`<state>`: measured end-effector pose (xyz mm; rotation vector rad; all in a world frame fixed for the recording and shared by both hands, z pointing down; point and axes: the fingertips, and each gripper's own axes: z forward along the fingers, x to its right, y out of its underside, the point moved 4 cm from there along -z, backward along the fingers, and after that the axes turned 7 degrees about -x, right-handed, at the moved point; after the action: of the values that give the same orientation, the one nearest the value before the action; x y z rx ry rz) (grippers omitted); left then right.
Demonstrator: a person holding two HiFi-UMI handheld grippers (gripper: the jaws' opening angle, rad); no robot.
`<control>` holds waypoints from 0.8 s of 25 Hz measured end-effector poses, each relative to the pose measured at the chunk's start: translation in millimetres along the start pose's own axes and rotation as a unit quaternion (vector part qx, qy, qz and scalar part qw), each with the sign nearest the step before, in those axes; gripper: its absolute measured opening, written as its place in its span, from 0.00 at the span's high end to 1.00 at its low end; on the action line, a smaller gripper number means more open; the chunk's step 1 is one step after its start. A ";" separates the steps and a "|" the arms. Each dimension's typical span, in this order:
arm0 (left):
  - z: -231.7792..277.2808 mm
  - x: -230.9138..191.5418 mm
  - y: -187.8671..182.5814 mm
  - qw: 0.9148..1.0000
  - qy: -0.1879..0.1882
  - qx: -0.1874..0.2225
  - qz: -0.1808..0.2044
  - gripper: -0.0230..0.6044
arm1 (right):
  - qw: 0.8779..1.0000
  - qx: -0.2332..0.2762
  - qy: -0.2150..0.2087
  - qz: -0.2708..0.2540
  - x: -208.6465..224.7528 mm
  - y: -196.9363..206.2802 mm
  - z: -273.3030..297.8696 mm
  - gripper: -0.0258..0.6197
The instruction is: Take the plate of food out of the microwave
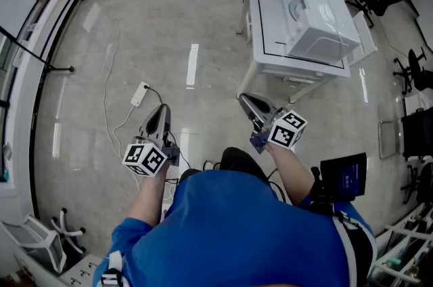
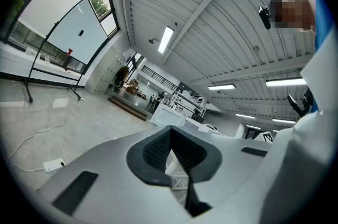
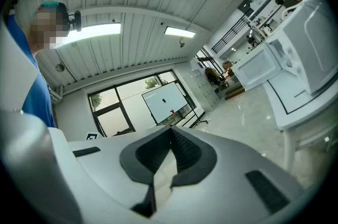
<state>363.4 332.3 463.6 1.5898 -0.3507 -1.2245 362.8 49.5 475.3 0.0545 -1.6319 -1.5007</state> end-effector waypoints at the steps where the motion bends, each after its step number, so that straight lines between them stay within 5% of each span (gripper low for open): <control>1: -1.3 -4.6 -0.8 1.000 -0.004 0.000 -0.003 0.95 | 1.000 -0.008 0.004 -0.007 -1.1 -0.3 4.4 0.97; 11: 12.2 -43.6 -17.7 0.999 -0.038 0.012 -0.008 0.95 | 0.998 -0.033 0.005 -0.060 23.1 -16.0 57.9 0.97; 20: 83.8 -74.3 -58.5 0.999 -0.049 0.020 0.007 0.95 | 0.995 -0.040 -0.002 -0.091 73.4 -68.2 115.6 0.97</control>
<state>241.3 364.6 459.4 1.5624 -0.4511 -1.2954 212.8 79.7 475.8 0.1612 -1.6031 -1.7040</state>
